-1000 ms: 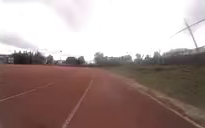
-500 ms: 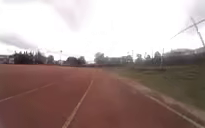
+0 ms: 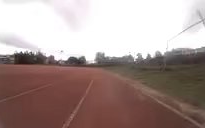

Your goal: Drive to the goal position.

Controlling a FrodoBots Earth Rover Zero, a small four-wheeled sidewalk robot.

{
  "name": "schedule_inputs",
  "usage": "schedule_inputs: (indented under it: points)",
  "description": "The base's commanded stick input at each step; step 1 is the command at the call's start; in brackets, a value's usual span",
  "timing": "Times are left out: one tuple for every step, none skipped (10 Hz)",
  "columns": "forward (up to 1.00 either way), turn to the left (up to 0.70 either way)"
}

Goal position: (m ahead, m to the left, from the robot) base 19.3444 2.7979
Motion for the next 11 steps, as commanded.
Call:
schedule_inputs:
  points:
    - [0.7, 0.0]
    - [0.7, 0.0]
    - [0.7, 0.0]
    - [0.7, 0.0]
    - [0.7, 0.0]
    - [0.7, 0.0]
    - [0.7, 0.0]
    - [0.7, 0.0]
    - [0.7, 0.0]
    - [0.7, 0.0]
    - [0.7, 0.0]
